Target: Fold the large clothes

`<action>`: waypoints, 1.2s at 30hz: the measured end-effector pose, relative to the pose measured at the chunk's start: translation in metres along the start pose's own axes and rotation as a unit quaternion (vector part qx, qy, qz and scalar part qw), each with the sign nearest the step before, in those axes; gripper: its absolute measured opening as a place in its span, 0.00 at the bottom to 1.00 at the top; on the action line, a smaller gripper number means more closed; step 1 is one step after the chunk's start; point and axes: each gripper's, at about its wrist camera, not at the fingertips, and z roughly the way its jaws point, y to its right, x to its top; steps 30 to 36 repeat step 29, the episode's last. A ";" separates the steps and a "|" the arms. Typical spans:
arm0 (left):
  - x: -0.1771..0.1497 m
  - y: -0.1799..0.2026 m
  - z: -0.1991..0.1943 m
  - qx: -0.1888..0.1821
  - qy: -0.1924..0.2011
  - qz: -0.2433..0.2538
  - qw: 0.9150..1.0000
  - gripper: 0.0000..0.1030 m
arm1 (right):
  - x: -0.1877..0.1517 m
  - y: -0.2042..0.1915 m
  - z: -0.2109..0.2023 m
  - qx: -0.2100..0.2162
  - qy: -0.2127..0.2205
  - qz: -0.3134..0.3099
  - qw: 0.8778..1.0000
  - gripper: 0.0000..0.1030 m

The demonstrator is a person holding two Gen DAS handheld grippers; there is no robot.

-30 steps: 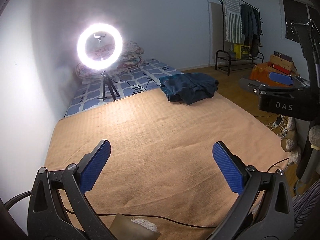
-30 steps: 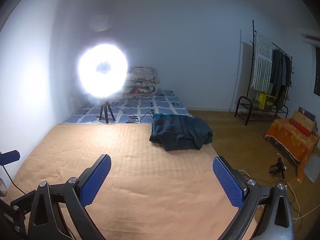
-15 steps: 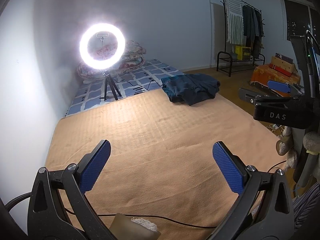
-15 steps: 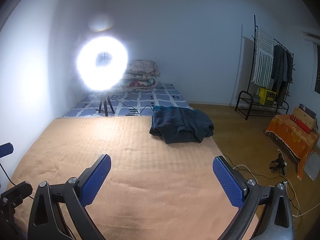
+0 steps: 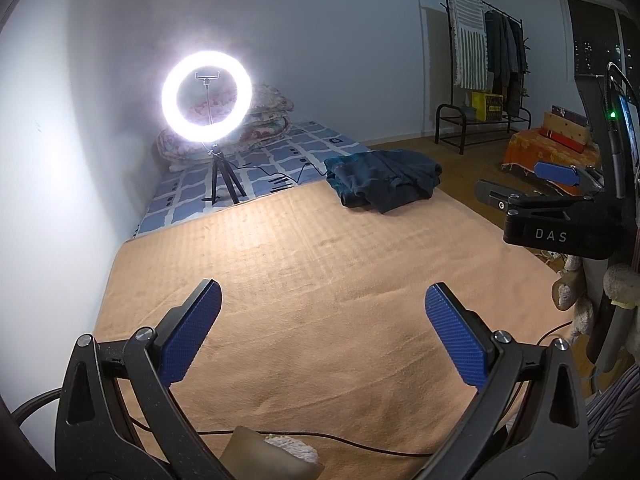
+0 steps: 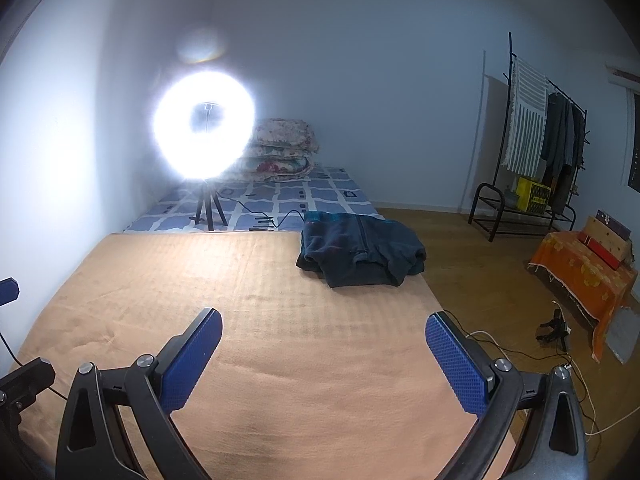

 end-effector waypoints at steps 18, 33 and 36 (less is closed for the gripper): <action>0.002 -0.003 -0.001 0.008 -0.001 -0.006 1.000 1.00 | -0.001 0.002 0.000 -0.006 0.001 -0.003 1.000 1.00; -0.001 -0.003 -0.004 0.024 0.017 -0.009 1.000 1.00 | -0.002 0.002 -0.001 -0.005 -0.002 -0.008 1.000 1.00; -0.001 -0.003 -0.004 0.024 0.017 -0.009 1.000 1.00 | -0.002 0.002 -0.001 -0.005 -0.002 -0.008 1.000 1.00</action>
